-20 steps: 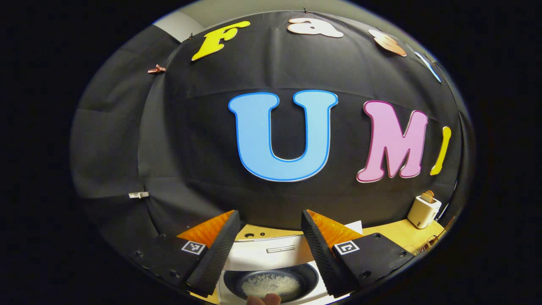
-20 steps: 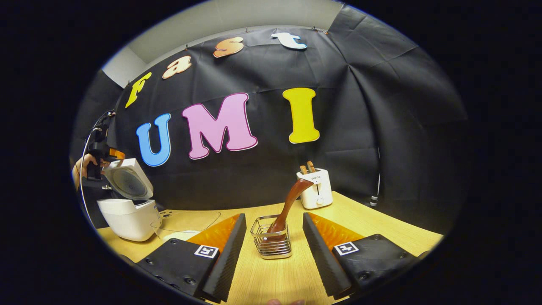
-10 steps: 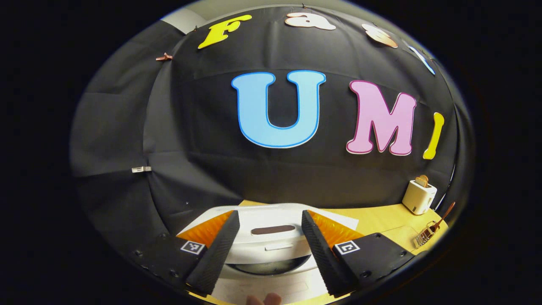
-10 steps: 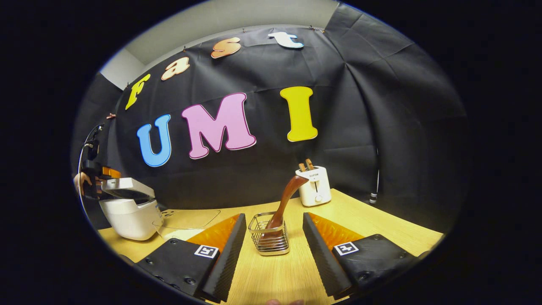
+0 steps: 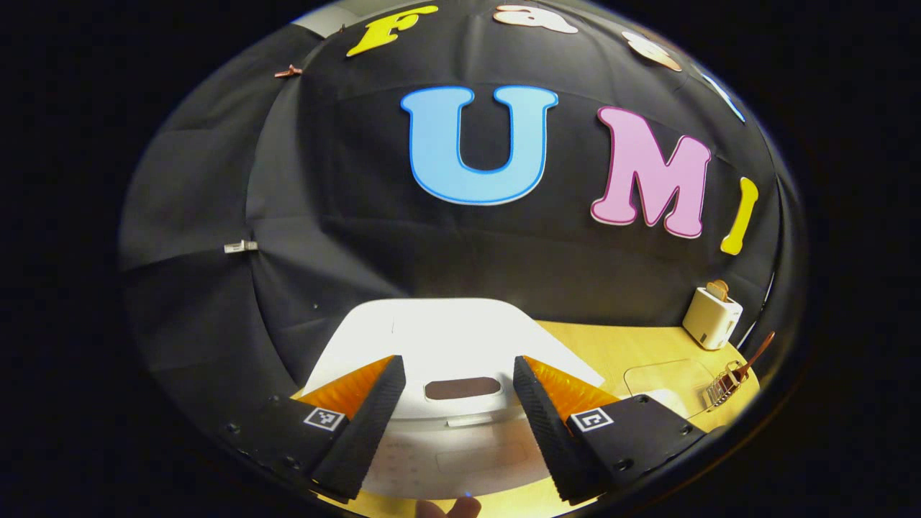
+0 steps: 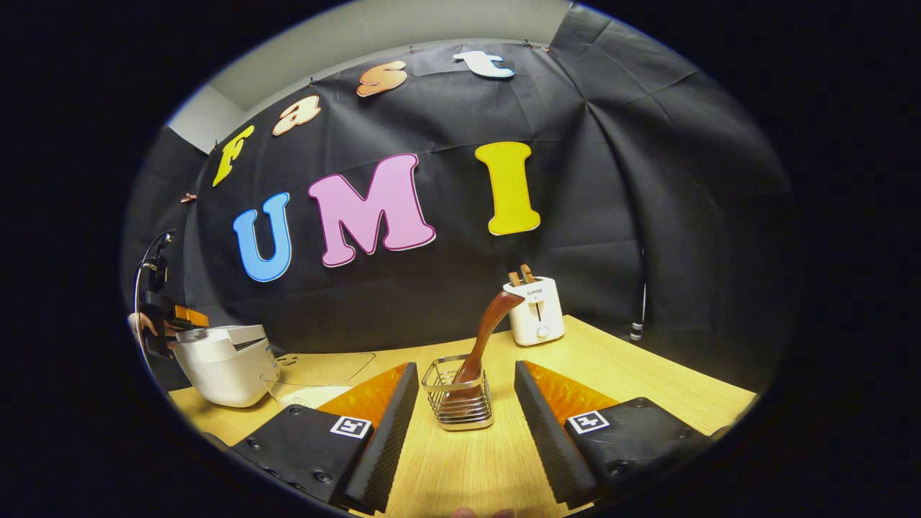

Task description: Close the left gripper, press the button to open the rice cooker; take a wooden spoon from the chopstick holder with the right hand, scoop a spoonful of rice and pour it into the rice cooker, then put the wooden spoon back into the chopstick holder.

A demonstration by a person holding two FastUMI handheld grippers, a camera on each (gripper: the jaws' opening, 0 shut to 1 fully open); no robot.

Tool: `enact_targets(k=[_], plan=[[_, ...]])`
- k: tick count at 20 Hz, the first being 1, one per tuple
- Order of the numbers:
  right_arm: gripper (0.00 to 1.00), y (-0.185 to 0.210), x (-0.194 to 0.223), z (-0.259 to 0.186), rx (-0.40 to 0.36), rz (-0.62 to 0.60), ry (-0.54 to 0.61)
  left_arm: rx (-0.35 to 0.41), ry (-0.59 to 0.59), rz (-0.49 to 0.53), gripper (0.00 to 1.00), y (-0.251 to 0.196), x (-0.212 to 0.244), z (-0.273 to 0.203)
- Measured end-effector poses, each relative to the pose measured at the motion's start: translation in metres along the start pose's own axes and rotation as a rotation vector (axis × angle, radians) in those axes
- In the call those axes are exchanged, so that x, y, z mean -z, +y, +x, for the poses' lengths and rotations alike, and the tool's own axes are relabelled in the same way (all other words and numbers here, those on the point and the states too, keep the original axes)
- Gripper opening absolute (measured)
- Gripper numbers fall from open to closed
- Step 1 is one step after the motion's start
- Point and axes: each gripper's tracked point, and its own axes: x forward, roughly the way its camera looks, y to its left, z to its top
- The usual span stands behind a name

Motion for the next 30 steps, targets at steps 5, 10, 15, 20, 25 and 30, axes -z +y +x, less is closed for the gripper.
enact_targets(k=[5,10,15,20,25,30], plan=[[0.83,0.005,0.007,0.001,-0.010,-0.004,0.012,-0.002,-0.030,0.008,0.99,0.000,0.004,0.001],[0.83,0.008,0.009,0.001,-0.013,0.001,0.014,0.031,-0.004,-0.012,0.98,-0.002,0.005,-0.003],[0.83,0.004,0.005,-0.001,0.000,0.008,0.001,0.025,0.010,0.034,0.97,-0.002,0.001,-0.003],[0.83,0.004,-0.004,-0.003,0.002,-0.032,-0.013,0.002,-0.009,0.070,0.96,0.000,-0.010,-0.004],[0.84,0.016,-0.006,-0.003,-0.028,-0.058,-0.023,-0.044,-0.157,0.074,0.94,-0.001,-0.033,-0.034],[0.96,0.045,-0.020,-0.008,-0.080,-0.153,-0.061,-0.024,-0.301,0.118,0.93,-0.026,-0.020,-0.084]])
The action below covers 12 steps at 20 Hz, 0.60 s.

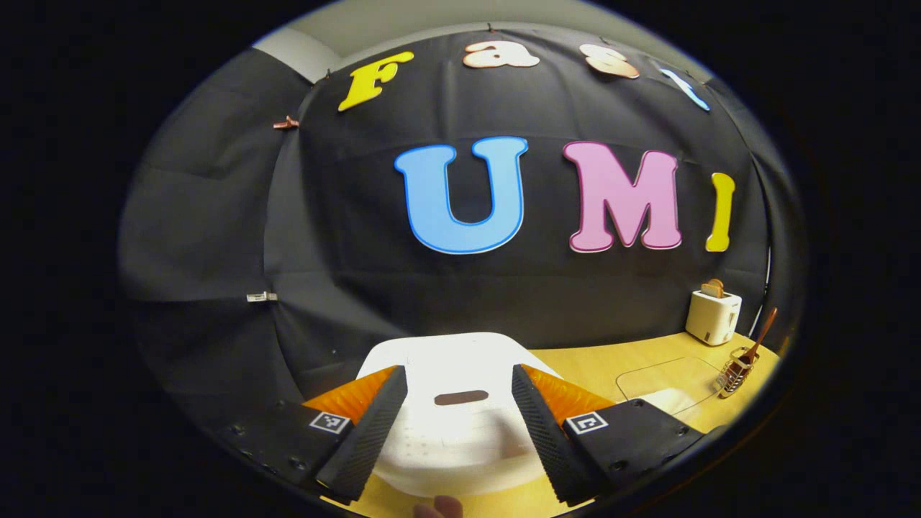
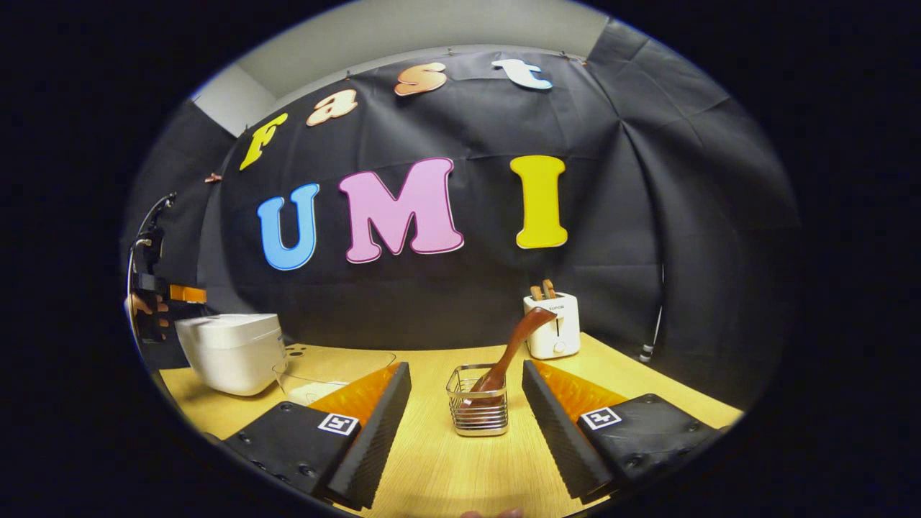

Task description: Close the left gripper, press the button to open the rice cooker; take a wooden spoon from the chopstick holder with the right hand, scoop a spoonful of rice and pour it into the rice cooker, then put the wooden spoon back into the chopstick holder.

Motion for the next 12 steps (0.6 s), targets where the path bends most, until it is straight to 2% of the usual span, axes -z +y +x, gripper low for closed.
enact_targets(k=[3,4,5,9,12], plan=[[0.96,0.017,-0.014,-0.001,-0.017,-0.049,-0.042,0.046,-0.036,-0.030,0.93,-0.029,0.013,-0.032],[0.88,0.024,-0.014,-0.002,-0.027,-0.060,-0.036,0.056,-0.046,-0.047,0.93,-0.038,0.017,-0.042],[0.97,0.030,-0.012,-0.003,-0.033,-0.070,-0.024,0.074,-0.058,-0.060,0.94,-0.047,0.020,-0.051],[0.99,0.055,-0.002,-0.011,-0.090,-0.056,0.008,0.130,-0.088,-0.084,0.93,-0.077,0.030,-0.078],[0.99,0.069,0.004,-0.013,-0.134,-0.052,0.010,0.141,-0.073,-0.074,0.93,-0.091,0.055,-0.089]])
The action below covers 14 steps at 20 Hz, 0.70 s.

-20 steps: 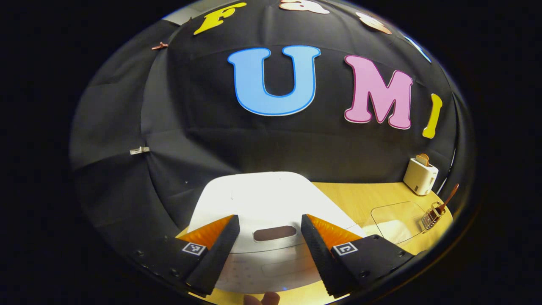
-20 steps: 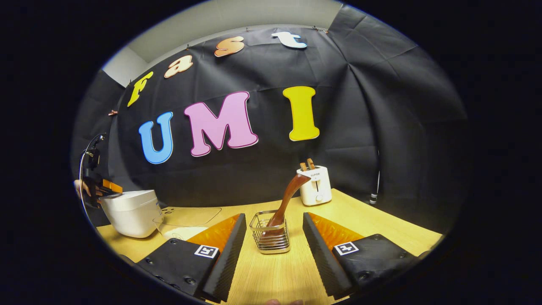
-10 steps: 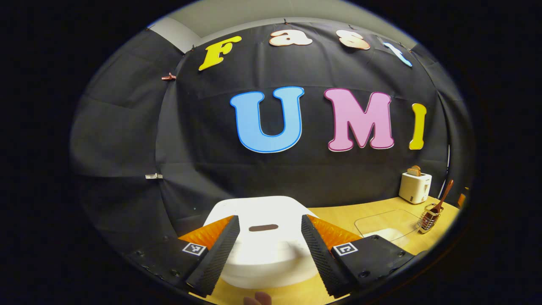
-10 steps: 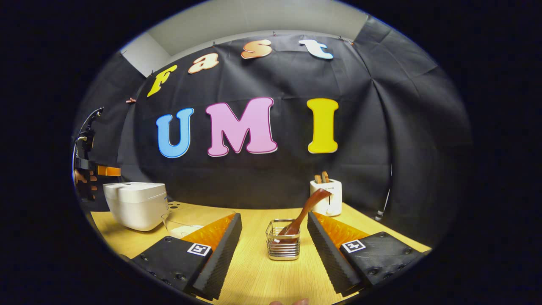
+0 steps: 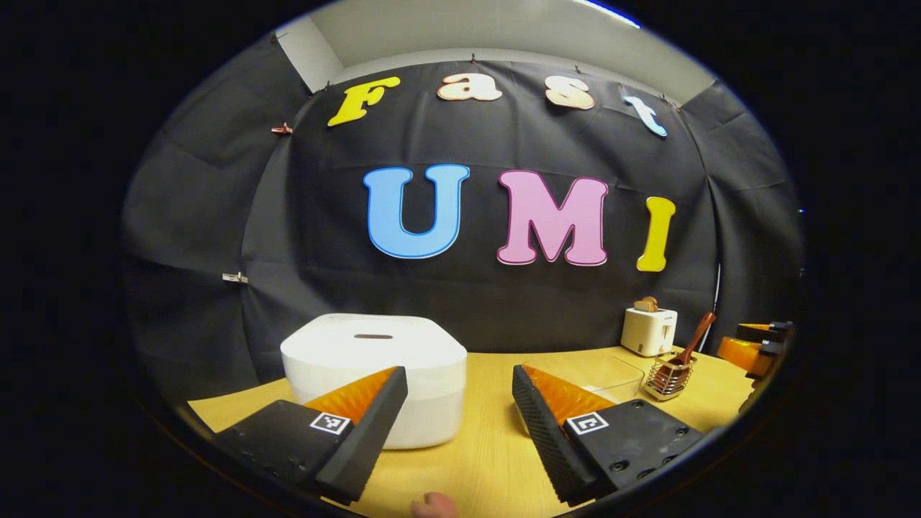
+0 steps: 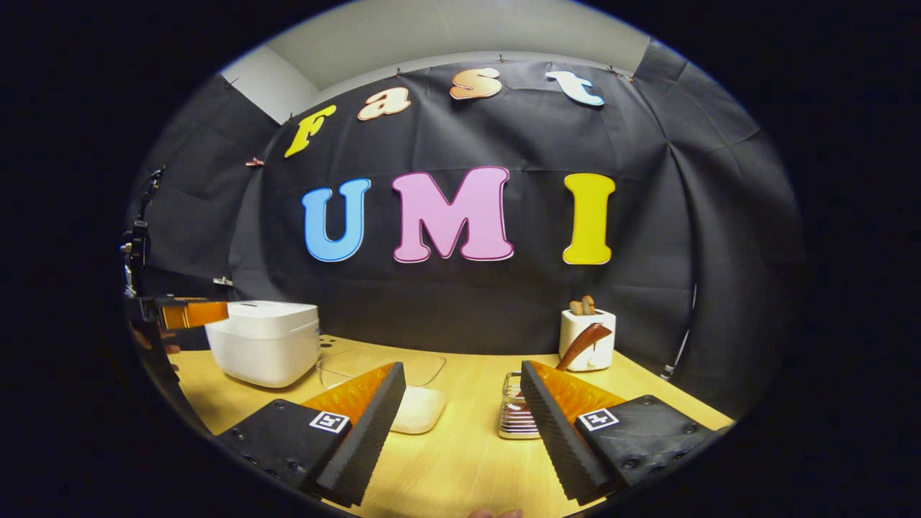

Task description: Close the left gripper, press the button to open the rice cooker; take a wooden spoon from the chopstick holder with the right hand, scoop a spoonful of rice and pour it into the rice cooker, then put the wooden spoon back into the chopstick holder.

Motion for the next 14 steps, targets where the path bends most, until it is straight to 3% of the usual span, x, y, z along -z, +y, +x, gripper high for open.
enact_targets(k=[5,14], plan=[[0.99,0.011,0.015,0.001,-0.013,-0.043,0.018,0.013,0.080,0.015,0.94,-0.008,0.053,-0.007],[0.98,0.015,0.028,0.002,-0.009,-0.041,0.025,0.016,0.079,-0.004,0.94,-0.006,0.059,-0.007]])
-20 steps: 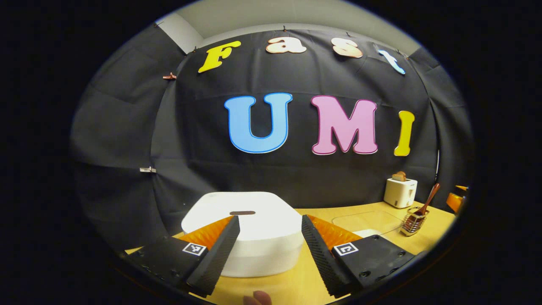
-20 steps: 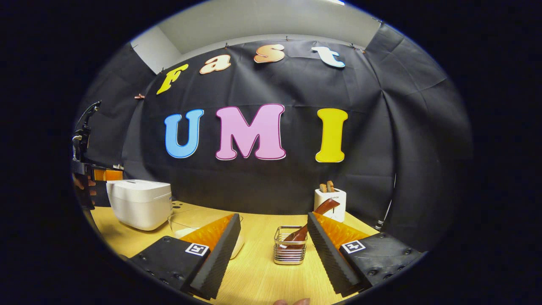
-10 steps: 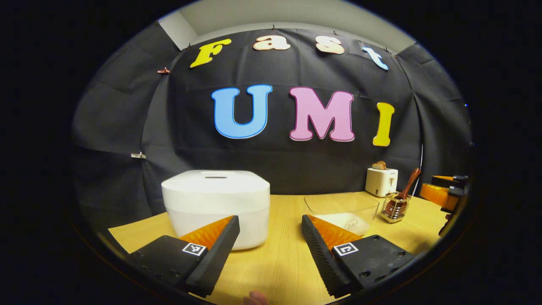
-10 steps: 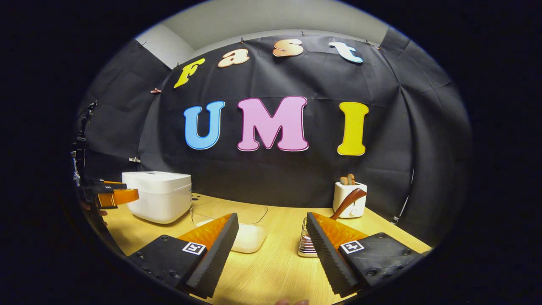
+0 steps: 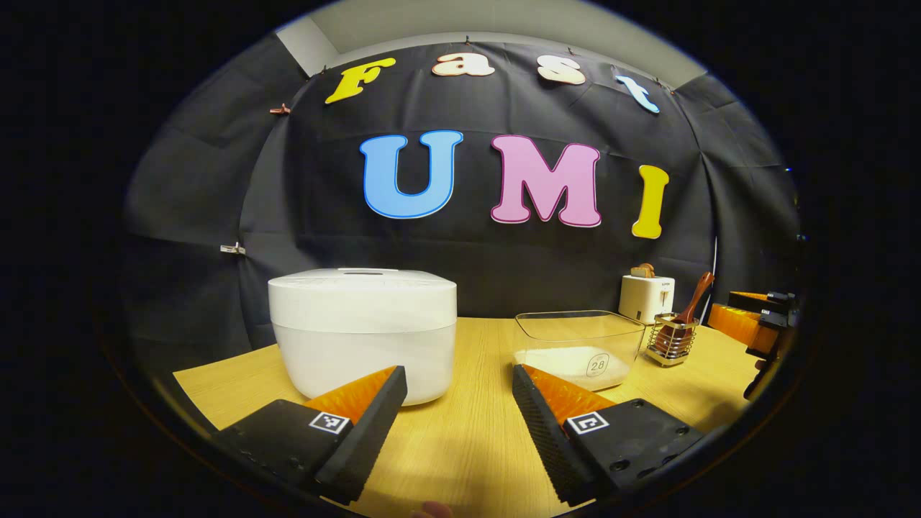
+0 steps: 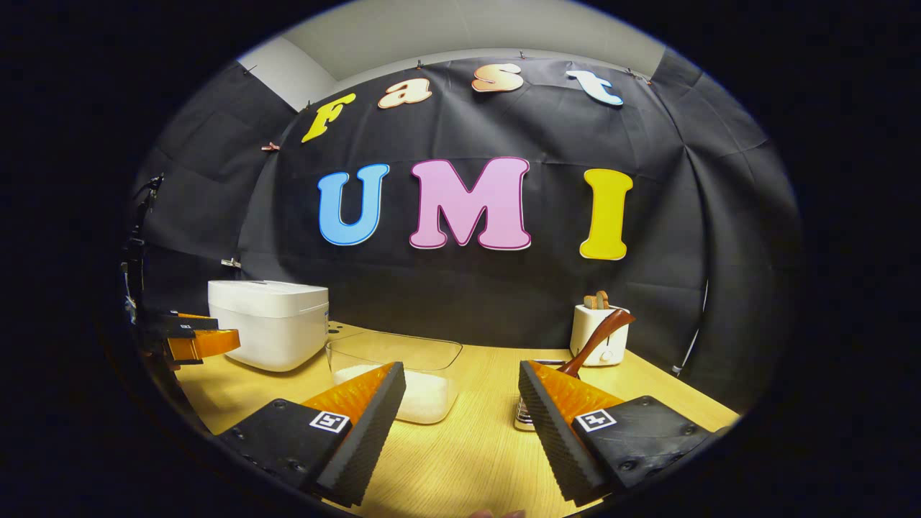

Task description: Close the left gripper, press the button to open the rice cooker; take a wooden spoon from the chopstick holder with the right hand, scoop a spoonful of rice and pour it into the rice cooker, then put the wooden spoon back into the chopstick holder.

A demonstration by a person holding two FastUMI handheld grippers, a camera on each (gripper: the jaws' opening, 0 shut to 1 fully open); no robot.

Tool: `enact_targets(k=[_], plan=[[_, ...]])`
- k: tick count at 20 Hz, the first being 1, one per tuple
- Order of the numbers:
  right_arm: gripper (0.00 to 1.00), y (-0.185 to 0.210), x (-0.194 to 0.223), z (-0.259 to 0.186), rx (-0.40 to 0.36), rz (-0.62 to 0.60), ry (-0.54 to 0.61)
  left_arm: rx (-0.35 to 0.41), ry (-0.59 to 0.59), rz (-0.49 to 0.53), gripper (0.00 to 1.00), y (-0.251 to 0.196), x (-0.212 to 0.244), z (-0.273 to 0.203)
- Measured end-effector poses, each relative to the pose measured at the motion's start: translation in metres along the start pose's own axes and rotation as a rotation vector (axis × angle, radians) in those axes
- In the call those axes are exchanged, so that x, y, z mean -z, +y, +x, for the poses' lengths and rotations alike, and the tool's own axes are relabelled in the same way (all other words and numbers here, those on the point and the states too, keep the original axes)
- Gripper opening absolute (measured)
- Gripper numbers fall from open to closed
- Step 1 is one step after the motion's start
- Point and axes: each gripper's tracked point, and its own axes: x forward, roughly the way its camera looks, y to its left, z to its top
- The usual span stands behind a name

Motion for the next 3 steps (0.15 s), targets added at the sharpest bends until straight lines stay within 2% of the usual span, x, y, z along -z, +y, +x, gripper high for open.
enact_targets(k=[3], plan=[[0.98,-0.0066,0.0022,-0.0004,0.023,-0.018,0.008,0.003,0.003,0.009,0.94,-0.0031,0.0028,-0.0003]])
